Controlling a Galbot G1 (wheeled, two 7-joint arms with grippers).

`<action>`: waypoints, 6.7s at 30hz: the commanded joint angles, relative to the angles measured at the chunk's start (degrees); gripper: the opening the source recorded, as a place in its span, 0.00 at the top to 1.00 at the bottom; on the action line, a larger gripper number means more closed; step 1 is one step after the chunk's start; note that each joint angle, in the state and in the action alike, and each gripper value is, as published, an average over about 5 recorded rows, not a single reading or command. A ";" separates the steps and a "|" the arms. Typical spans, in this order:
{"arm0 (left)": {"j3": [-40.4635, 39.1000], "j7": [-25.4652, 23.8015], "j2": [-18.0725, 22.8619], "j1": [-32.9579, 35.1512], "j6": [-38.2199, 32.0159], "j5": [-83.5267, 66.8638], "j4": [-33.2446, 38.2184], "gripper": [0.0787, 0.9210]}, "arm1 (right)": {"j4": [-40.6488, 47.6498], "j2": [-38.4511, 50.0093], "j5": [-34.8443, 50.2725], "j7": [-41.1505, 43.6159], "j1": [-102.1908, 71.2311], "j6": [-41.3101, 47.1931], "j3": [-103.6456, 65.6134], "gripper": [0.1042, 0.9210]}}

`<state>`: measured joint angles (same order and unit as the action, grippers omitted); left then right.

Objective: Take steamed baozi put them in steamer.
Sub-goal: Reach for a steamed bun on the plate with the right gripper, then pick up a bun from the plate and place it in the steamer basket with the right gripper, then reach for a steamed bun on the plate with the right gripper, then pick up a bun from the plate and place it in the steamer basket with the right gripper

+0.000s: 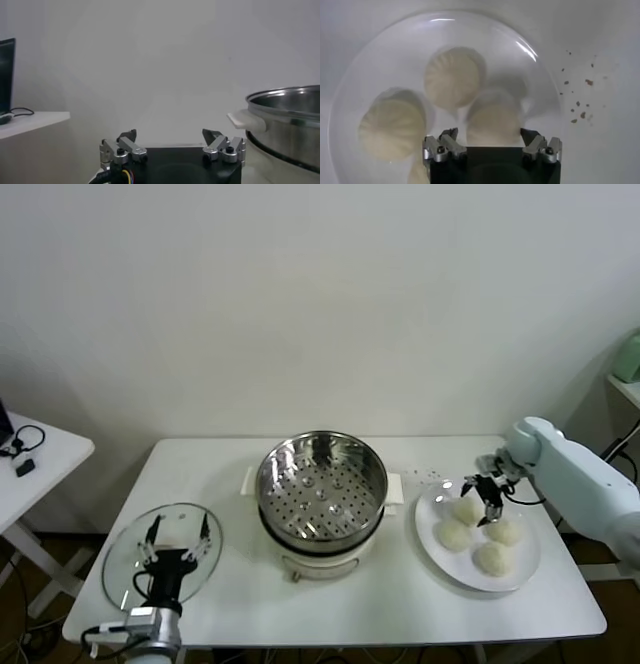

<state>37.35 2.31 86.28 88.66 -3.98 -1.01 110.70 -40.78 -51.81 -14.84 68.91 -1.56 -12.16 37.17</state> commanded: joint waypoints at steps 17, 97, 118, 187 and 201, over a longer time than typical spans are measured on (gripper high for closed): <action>-0.10 0.15 0.16 0.54 -0.06 -0.27 0.09 0.12 | -0.14 -0.53 -1.58 -0.63 0.31 -0.59 -2.39 0.29; -1.37 0.58 1.19 4.39 0.38 1.38 1.09 0.12 | -18.22 -25.64 -19.86 -1.96 17.54 -24.89 19.53 0.18; -1.71 4.02 -0.30 2.78 2.47 -3.56 1.57 0.12 | -29.17 -0.04 34.03 1.76 46.23 1.60 42.18 0.12; -1.18 4.38 -0.49 4.99 3.16 -3.36 1.23 0.12 | -18.14 8.97 17.95 -4.55 1.60 13.01 14.68 0.27; -1.26 4.38 -0.57 5.49 2.93 -3.47 2.26 0.12 | -20.97 10.04 43.65 -4.63 30.98 18.18 35.76 0.27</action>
<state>36.16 6.69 85.78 94.04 -0.95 -4.46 112.67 -61.07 -41.30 13.13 64.12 10.63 3.99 59.19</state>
